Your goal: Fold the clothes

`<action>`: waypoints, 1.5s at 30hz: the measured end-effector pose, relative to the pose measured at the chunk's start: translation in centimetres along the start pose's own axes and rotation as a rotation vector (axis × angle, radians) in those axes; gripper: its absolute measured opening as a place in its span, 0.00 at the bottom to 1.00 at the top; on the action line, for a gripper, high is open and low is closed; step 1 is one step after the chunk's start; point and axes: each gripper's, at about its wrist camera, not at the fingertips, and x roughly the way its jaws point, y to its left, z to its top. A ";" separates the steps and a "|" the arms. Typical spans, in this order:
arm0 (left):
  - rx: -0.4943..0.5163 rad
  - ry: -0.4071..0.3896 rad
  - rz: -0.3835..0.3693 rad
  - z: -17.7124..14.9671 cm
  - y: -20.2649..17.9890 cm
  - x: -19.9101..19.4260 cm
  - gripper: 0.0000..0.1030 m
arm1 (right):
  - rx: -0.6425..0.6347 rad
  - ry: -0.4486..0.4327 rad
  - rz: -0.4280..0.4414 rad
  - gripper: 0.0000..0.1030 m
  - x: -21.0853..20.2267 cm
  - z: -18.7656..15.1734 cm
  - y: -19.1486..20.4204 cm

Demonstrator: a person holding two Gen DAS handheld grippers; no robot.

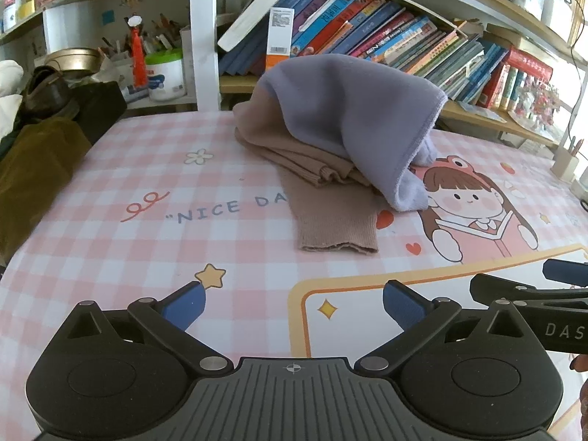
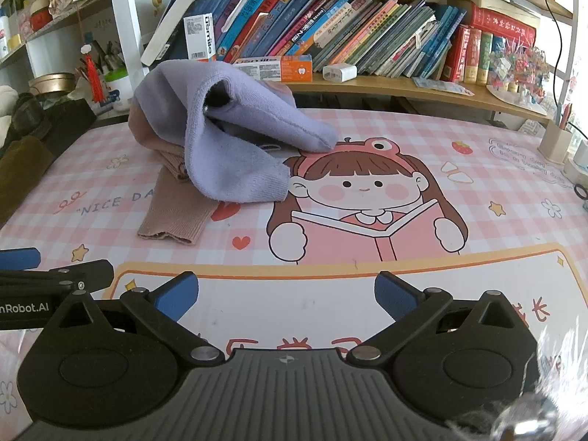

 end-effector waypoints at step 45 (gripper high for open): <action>-0.009 0.010 -0.005 0.1 0.0 0.4 1.00 | -0.004 0.009 -0.001 1.00 0.5 -0.1 0.1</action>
